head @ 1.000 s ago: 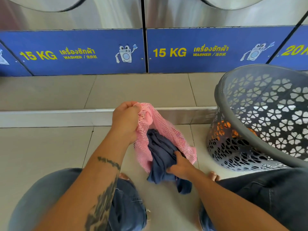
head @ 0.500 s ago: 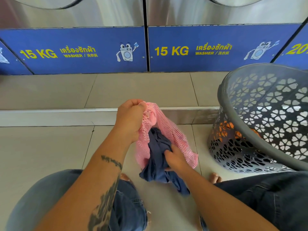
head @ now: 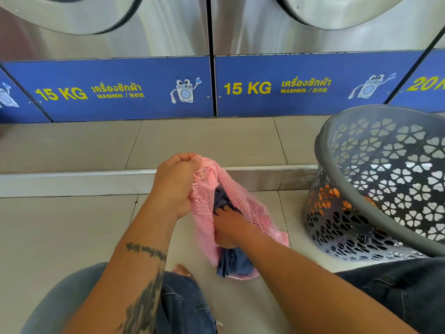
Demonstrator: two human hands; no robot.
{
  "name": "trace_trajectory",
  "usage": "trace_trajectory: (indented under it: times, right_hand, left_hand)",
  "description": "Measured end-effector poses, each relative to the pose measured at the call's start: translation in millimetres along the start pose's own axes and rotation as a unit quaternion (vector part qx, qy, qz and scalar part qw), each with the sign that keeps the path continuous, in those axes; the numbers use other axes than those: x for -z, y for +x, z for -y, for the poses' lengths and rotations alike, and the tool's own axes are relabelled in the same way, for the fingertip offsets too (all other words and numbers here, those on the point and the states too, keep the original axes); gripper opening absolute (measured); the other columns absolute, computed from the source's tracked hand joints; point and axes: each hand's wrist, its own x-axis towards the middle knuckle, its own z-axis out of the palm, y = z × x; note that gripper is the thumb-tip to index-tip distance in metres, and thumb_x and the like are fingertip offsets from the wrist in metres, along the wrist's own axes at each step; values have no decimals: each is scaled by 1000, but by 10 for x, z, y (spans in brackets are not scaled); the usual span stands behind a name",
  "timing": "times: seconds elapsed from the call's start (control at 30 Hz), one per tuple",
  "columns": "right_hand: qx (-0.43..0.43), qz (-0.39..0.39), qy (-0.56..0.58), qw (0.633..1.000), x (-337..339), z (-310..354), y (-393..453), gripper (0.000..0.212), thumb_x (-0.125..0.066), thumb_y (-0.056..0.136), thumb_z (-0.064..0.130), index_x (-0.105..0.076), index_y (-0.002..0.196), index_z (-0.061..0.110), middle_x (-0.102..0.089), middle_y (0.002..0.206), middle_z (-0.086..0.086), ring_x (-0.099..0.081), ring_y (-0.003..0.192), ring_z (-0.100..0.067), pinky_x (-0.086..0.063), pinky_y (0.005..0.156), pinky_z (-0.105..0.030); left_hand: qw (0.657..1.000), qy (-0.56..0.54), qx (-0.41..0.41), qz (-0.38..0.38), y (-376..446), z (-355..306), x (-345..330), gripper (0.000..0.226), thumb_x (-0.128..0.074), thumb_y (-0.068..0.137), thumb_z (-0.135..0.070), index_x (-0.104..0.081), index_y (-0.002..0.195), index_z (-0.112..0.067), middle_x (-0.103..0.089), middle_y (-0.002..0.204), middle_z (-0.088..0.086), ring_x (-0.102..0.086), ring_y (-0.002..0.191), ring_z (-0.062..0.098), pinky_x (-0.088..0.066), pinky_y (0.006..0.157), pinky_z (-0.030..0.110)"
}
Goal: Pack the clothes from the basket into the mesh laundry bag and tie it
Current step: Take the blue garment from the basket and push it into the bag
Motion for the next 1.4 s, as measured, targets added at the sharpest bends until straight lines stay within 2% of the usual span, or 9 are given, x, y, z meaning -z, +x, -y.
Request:
trace_trajectory:
  times: [0.2,0.33,0.57,0.73,0.87,1.03,1.13,1.27,1.4]
  right_hand:
    - [39,-168,53,984,-30,-196,-223,33,-63,80,22,-65,112,16,-63,114,-5,-55,109,-29,-51,90,-42]
    - [-104,-216,271,932,-315,-364,-495,22,-55,76,10,-55,97,17,-56,104,-3,-52,94,-27,-50,77,-42]
    - [-201,-62,413,886,-837,-306,-521,132,-76,57,55,3,158,25,-28,160,-8,-34,144,-36,-36,116,-50]
    - [-217,-161,483,833,-743,-190,-532,81,-57,70,16,-36,148,20,-60,132,-9,-58,118,-34,-53,95,-43]
    - [-177,-285,472,815,-316,-131,-479,36,-48,72,13,-63,105,16,-68,99,-3,-63,90,-26,-55,75,-46]
    - [-103,-370,531,755,382,105,-295,55,-53,72,12,-60,126,18,-64,121,-4,-59,111,-20,-52,93,-38]
    - [-10,-328,466,822,472,193,-136,68,-59,82,21,-41,147,22,-54,140,-6,-52,128,-23,-44,108,-38]
    - [-66,-11,215,974,165,6,-152,83,-46,95,40,0,160,16,-14,166,-13,-17,151,-39,-21,122,-47]
    - [-128,106,89,982,-59,-119,-376,80,-39,98,52,2,160,24,4,169,-8,-1,154,-39,-13,123,-54]
  left_hand:
    - [987,112,-106,-45,29,46,-33,11,-60,94,-18,-66,90,-25,-69,90,-3,-65,82,19,-55,74,36]
    - [991,94,-83,-39,8,46,-76,12,-61,92,-15,-67,88,-24,-70,98,0,-67,93,22,-58,85,42]
    - [999,23,-22,5,-57,-10,-96,15,-61,94,-11,-68,86,-21,-70,93,2,-66,79,18,-49,59,28]
    - [994,80,-71,-11,18,3,-103,12,-64,92,-15,-69,84,-23,-72,92,3,-67,84,23,-55,72,36]
    - [975,182,-131,-9,36,80,-140,10,-61,92,-17,-68,88,-23,-68,82,-2,-60,68,15,-49,64,28]
    - [979,159,-127,-1,-18,62,-157,13,-61,93,-16,-67,85,-25,-69,85,-3,-63,74,14,-47,64,27]
    - [998,27,-42,31,-52,-54,-63,15,-61,94,-12,-67,84,-21,-71,84,4,-67,72,20,-52,62,31]
    - [998,-63,-3,25,-40,-165,145,14,-57,97,-10,-63,87,-19,-70,82,4,-66,69,18,-53,62,33]
    - [996,-82,7,-13,-9,-119,202,14,-56,97,-8,-63,89,-18,-68,87,5,-65,71,18,-52,61,32]
